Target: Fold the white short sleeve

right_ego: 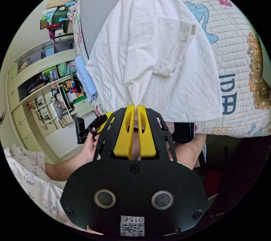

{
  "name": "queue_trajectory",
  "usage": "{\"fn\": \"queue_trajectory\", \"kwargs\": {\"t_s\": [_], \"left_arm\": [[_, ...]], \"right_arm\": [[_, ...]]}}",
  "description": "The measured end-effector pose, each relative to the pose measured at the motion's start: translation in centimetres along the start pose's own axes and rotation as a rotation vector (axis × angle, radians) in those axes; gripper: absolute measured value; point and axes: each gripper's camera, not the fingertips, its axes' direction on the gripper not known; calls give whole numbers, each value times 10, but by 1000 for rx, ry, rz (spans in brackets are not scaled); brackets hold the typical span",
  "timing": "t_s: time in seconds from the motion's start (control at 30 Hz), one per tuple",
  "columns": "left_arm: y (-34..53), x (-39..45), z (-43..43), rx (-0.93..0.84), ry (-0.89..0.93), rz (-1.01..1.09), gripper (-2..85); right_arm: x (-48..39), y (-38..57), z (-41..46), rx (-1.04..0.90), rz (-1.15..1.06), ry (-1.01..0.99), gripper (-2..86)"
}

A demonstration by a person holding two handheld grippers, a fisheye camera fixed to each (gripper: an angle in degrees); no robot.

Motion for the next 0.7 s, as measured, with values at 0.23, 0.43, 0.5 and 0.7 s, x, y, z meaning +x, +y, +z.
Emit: {"fn": "queue_trajectory", "kwargs": {"t_s": [0.23,0.43,0.5,0.7], "left_arm": [[31,11,-6,-27,28,-40,96],[74,20,-4,-92,7,-40,100],[83,14,-6,-21,-27,-60,109],[95,18,14,-2,-3,-42,97]], "right_arm": [[2,-18,-26,-29,-7,-2,5],[0,-28,-40,-42,-15,5,5],[-1,-29,-41,-43,-18,8,5],[0,-27,-48,-40,-15,-2,5]]}}
